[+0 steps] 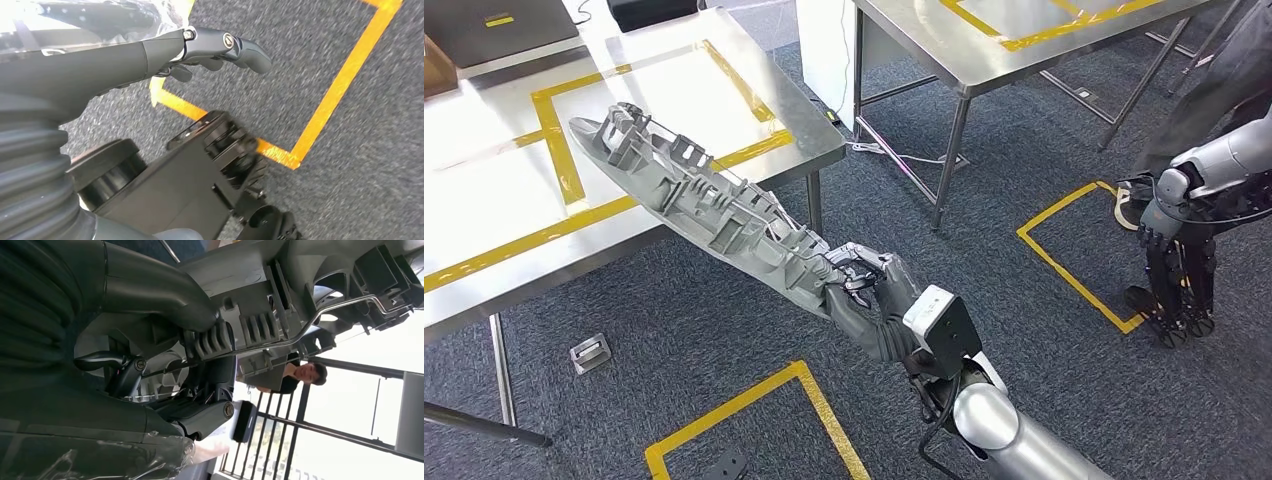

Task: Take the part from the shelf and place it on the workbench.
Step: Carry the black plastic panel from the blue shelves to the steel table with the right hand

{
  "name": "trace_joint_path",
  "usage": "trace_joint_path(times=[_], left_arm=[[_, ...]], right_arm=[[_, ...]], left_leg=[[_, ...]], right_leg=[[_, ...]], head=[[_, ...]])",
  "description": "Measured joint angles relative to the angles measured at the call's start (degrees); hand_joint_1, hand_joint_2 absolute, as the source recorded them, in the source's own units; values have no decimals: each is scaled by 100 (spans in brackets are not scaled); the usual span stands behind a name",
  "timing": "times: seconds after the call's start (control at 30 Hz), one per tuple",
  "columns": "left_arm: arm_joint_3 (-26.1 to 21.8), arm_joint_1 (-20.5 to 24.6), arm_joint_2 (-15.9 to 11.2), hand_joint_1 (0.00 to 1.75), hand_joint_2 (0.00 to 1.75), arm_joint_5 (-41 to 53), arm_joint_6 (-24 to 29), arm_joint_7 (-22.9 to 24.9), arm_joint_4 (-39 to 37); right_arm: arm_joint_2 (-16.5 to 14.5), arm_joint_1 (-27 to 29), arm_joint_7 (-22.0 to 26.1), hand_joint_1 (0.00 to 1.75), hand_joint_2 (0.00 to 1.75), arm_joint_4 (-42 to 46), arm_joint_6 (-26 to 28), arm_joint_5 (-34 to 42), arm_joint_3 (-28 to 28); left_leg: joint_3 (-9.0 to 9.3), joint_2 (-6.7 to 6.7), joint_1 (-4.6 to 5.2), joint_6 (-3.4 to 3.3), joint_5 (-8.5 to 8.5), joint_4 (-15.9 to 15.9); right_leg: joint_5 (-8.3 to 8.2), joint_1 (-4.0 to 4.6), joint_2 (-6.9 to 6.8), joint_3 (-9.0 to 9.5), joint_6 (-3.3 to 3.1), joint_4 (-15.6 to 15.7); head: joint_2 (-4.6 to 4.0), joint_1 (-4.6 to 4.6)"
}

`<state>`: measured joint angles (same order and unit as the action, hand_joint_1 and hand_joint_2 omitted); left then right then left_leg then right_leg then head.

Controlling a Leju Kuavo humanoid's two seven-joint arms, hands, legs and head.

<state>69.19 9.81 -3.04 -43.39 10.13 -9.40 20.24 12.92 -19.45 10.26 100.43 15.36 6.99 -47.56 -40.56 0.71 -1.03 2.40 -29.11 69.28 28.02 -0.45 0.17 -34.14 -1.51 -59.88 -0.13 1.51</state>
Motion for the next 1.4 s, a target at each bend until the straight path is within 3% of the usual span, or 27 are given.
trace_joint_path(times=[0.07, 0.13, 0.23, 0.3, 0.37, 0.4, 0.43, 0.47, 0.53, 0.57, 0.6, 0.67, 0.77, 0.83, 0.9, 0.93, 0.97, 1.07, 1.13, 1.27, 1.33, 1.4], left_arm=[[-1, 9, 2, 0, 175, 0, 0, 0, 0], [-2, 20, 5, 0, 175, 0, 0, 2, 0], [-3, 9, -5, 0, 175, 0, 2, 5, -2], [-3, 14, -9, 0, 175, 0, 4, 5, -2], [-3, 22, -8, 0, 175, 0, 4, 4, -2], [-3, 18, -8, 0, 175, 0, 3, 4, -2], [-3, 12, -9, 0, 175, 0, 3, 4, -2], [-3, 8, -9, 0, 175, 0, 3, 4, -2], [-3, 4, -5, 0, 175, 0, 3, 4, -2], [-3, 9, -1, 0, 175, 0, 3, 5, -1], [-3, 14, 5, 0, 175, 0, 2, 7, -1], [-3, 23, 20, 0, 175, 0, -1, 9, 0], [-3, 23, 29, 0, 175, 0, -7, 9, 0], [-3, 23, 27, 0, 175, 0, -8, 9, 0], [-3, 13, 27, 0, 175, 0, -10, 9, 0], [-3, 7, 27, 0, 175, 0, -13, 9, -1], [-3, 3, 26, 0, 175, 0, -15, 9, -1], [-3, 2, 26, 0, 175, 0, -17, 9, -1], [-3, 9, 36, 0, 175, -1, -21, 10, -1], [-4, -4, 31, 0, 175, -5, -32, 9, -4], [-5, 6, 31, 0, 175, -5, -34, 6, -4], [-5, 10, 31, 0, 175, -4, -34, 4, -5]], right_arm=[[1, -4, 1, 175, 175, -6, -1, 0, 0], [1, -18, 8, 175, 175, -8, -2, 0, 1], [1, -24, 5, 175, 175, -8, -1, 0, 4], [3, -22, 1, 175, 175, -9, -2, 0, 5], [5, -18, 2, 175, 175, -12, -2, 0, 4], [6, -14, 2, 175, 175, -15, -1, 0, 4], [7, -10, 1, 175, 175, -17, 1, 0, 4], [8, -6, 0, 175, 175, -19, 2, 0, 4], [9, -2, 0, 175, 175, -19, -1, 0, 4], [8, -4, 1, 175, 175, -19, -3, 0, 3], [8, -9, 2, 175, 175, -18, -3, 0, 3], [7, -20, 3, 175, 175, -17, 0, 0, 6], [4, -21, 0, 175, 175, -17, 2, 0, 11], [2, -22, 2, 175, 175, -17, 0, 0, 9], [0, -22, 4, 175, 175, -17, -3, 0, 5], [0, -19, 3, 175, 175, -18, -4, 0, 3], [0, -15, 2, 175, 175, -19, -4, 0, 2], [0, -10, 2, 175, 175, -19, -4, 0, 1], [-1, -19, 8, 175, 175, -17, -4, 0, 2], [-1, -19, 9, 175, 175, -19, -2, 0, 3], [2, -21, 11, 175, 175, -19, -4, 0, 2], [4, -21, 15, 175, 175, -24, 0, 0, 2]], left_leg=[[288, -8, 15, -31, 287, -625], [427, -9, 47, -98, 234, -864], [465, 2, 38, -208, 171, -955], [493, 3, 24, -271, 152, -975], [513, 3, 39, -315, 119, -974], [532, 4, 50, -328, 99, -973], [561, 8, 60, -336, 74, -972], [602, 14, 68, -337, 44, -971], [709, 26, 71, -318, -35, -972], [749, 31, 74, -296, -72, -968], [770, 35, 75, -271, -98, -967], [767, 34, 78, -214, -121, -975], [730, 17, 72, -128, -222, -866], [470, 13, 61, -74, -437, -345], [58, 12, 41, -24, -629, 342], [-77, 11, 29, -4, -599, 501], [-110, 10, 17, 13, -453, 448], [225, -1, -7, 42, 168, -457], [381, -8, 10, -16, 199, -796], [420, -5, 16, -198, 112, -901], [446, -4, 13, -256, 94, -913], [469, -4, 40, -298, 65, -911]], right_leg=[[75, 5, 6, 93, 58, 0], [107, 13, 6, 104, 122, 2], [167, 2, -4, 79, 213, -38], [358, -2, -3, -127, 253, -438], [597, -1, -2, -574, 261, -1194], [635, 0, -1, -784, 258, -1491], [567, 1, -1, -908, 247, -1607], [391, 6, 0, -924, 228, -1504], [-105, 36, 5, -698, 166, -841], [-274, 58, 7, -564, 132, -517], [-343, 79, 9, -461, 101, -282], [-278, 104, 14, -392, 55, -124], [-232, 64, 13, -295, -4, 7], [-208, 47, 0, -214, -42, 56], [-165, 45, -8, -165, -59, 53], [-138, 41, -7, -138, -53, 48], [-107, 34, -5, -104, -41, 40], [10, 8, 4, 16, 35, 3], [53, 21, 10, 13, 97, -27], [127, 27, 1, -49, 193, -106], [346, 23, 0, -295, 221, -582], [571, 25, 1, -744, 220, -1347]], head=[[0, -5], [0, -12], [0, -11], [0, 13], [0, 34], [0, 36], [0, 37], [0, 38], [0, 37], [0, 28], [0, 27], [0, 24], [0, 25], [0, 18], [0, 16], [0, 16], [0, 16], [0, 10], [0, -6], [0, 23], [0, 50], [0, 71]])
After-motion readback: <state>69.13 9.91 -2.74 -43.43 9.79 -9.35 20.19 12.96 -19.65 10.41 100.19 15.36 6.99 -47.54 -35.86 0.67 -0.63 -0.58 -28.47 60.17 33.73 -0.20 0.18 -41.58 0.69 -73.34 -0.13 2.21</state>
